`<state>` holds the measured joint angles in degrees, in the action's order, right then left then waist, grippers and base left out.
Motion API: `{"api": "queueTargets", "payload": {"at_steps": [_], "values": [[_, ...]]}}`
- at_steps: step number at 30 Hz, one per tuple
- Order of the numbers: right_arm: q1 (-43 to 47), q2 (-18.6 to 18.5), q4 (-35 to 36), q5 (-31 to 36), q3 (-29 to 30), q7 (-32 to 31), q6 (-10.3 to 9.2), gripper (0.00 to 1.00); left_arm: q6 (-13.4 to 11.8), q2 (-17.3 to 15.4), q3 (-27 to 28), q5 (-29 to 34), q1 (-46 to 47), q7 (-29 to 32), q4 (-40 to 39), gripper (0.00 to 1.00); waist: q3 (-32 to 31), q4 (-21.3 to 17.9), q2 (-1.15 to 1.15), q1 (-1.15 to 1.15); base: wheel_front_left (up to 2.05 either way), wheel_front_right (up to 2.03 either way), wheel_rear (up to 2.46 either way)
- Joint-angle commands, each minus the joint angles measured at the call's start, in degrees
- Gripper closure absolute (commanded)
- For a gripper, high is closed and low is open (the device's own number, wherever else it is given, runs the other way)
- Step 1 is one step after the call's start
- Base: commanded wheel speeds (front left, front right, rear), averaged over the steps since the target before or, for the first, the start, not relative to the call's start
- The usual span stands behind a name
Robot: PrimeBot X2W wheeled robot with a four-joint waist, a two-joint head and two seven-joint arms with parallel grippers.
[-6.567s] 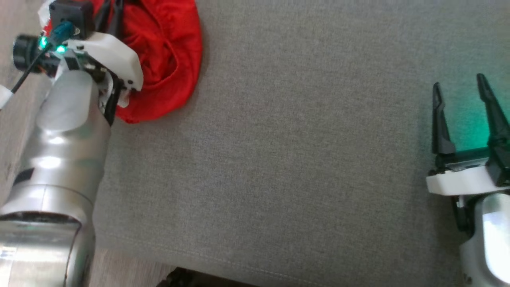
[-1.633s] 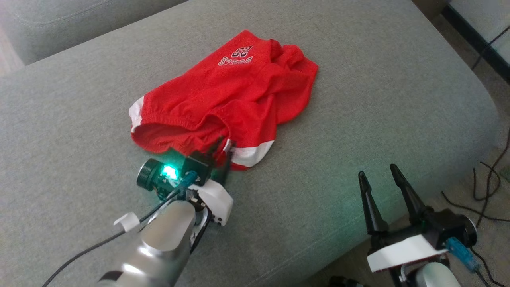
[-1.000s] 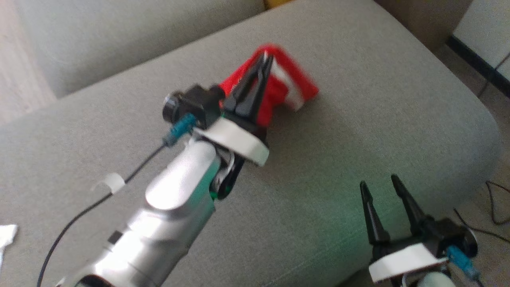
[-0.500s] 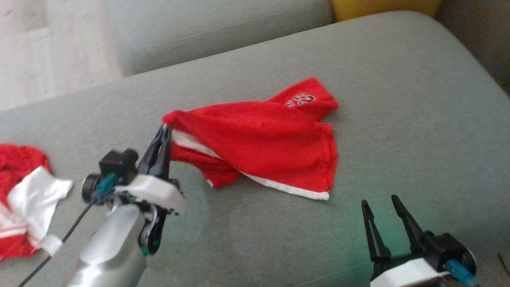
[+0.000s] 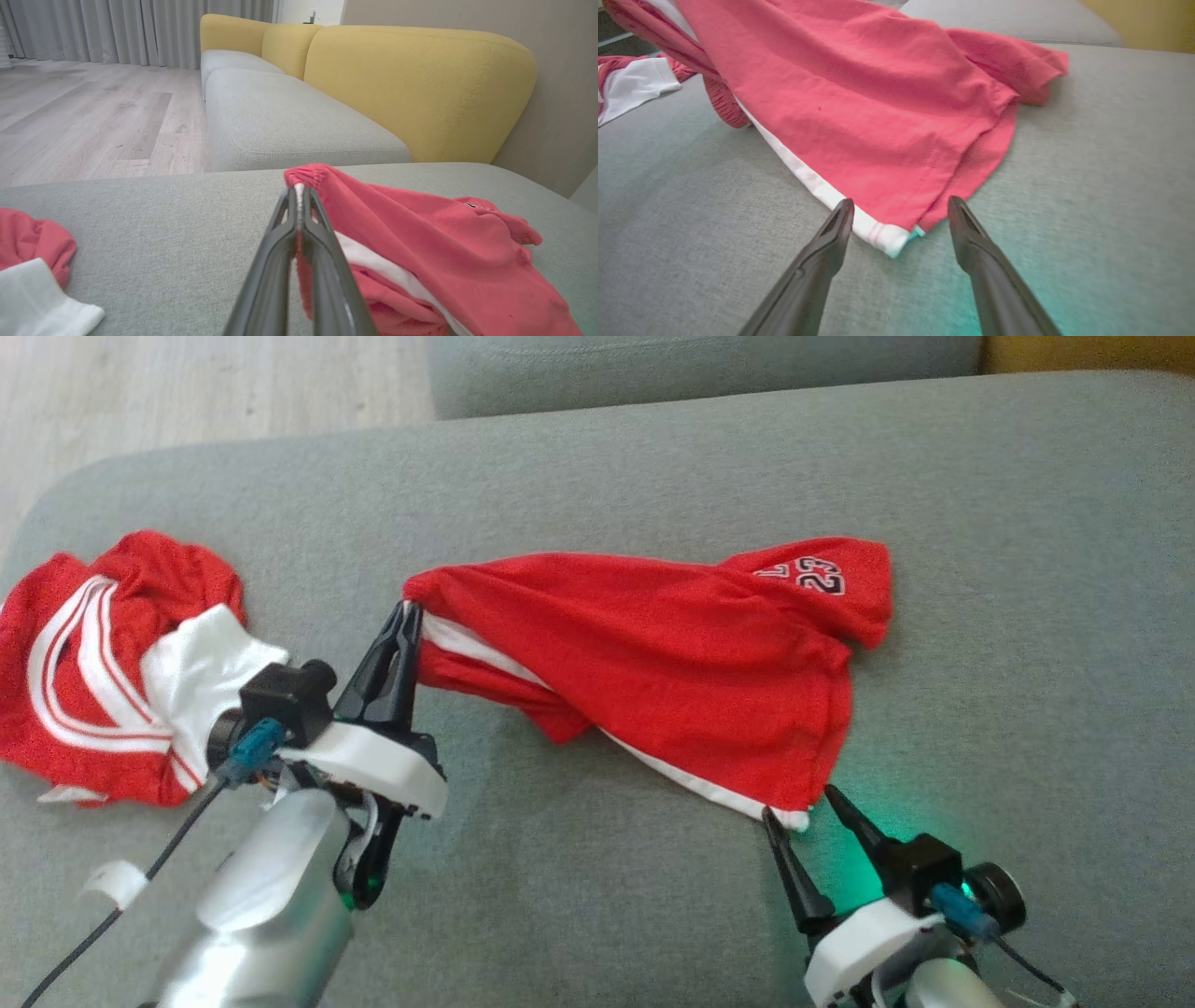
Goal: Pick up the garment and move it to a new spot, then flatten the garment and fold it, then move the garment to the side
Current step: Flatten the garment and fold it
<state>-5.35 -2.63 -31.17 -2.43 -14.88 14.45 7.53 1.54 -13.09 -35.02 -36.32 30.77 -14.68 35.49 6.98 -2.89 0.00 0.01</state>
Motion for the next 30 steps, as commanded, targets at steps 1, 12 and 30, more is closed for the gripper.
{"api": "queueTargets", "payload": {"at_steps": [1,12,30], "values": [[-1.68,-0.25,0.03,0.38,-2.14,0.55,-0.04,0.0,0.12,-0.79,2.35,0.63,3.67,-0.31,-1.94,1.0,1.01,1.12,0.0,-0.01,0.0,0.0,0.0],[-3.27,-0.37,-3.75,0.79,-4.14,0.55,-0.04,1.0,0.28,-0.36,3.14,2.08,3.73,-0.31,-2.68,1.0,0.91,1.85,0.0,-0.01,0.0,0.0,0.0],[-33.57,-12.36,16.14,3.12,8.3,0.55,-0.04,1.0,4.91,-2.97,3.7,7.36,26.84,5.12,-12.08,1.0,9.39,-2.17,0.0,-0.01,0.0,0.0,0.0]]}}
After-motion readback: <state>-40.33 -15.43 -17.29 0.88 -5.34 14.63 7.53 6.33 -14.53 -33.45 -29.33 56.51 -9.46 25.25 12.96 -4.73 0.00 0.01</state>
